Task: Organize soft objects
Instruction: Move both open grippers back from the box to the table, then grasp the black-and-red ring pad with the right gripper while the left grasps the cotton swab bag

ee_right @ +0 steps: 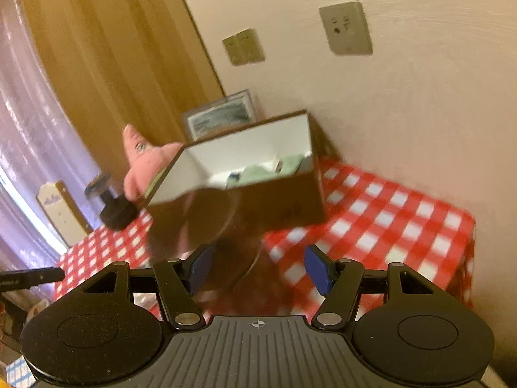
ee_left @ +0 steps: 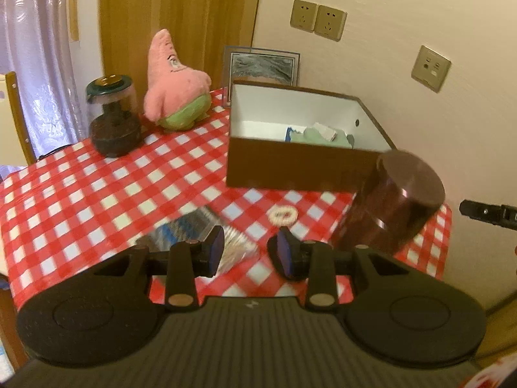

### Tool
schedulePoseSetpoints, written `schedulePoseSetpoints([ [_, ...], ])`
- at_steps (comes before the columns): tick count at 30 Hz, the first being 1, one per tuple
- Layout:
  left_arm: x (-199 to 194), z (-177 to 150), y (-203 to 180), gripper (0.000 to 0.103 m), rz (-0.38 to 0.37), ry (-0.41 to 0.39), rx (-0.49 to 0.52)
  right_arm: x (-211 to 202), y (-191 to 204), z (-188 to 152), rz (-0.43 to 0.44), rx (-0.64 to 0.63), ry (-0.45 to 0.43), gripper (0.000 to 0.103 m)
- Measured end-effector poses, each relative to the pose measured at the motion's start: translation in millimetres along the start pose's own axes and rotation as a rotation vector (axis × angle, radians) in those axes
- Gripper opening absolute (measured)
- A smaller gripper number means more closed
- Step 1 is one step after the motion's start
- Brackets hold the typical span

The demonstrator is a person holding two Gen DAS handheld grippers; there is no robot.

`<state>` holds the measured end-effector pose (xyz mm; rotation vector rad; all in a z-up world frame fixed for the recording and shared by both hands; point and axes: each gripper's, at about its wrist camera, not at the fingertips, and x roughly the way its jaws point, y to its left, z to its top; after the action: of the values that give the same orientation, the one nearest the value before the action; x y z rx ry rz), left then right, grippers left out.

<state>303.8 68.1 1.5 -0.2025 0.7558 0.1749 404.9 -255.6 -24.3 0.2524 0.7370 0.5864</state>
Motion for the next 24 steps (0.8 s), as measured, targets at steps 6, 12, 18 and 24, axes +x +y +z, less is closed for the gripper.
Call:
schedulePoseSetpoints([
  [6,-41.9,-39.8,26.8,0.036,-0.009,-0.002,0.018,-26.6,54.2,-58.1,0.02,-0.007,0.029,0.064],
  [12,-73.5,-72.2,49.7,0.047,0.0,0.011,0.027,-25.6,97.8,-101.8,0.036,-0.038,0.102,0.064],
  [18,-77.8,-87.3,61.9,0.049,-0.005,0.022,0.018,-1.6,129.0,-120.8,0.039,-0.103,0.162,0.064],
  [24,-50.7,-87.4,56.2,0.05,-0.001,0.028,0.052,39.4,143.2,-124.7,0.003,-0.193,0.166,0.064],
])
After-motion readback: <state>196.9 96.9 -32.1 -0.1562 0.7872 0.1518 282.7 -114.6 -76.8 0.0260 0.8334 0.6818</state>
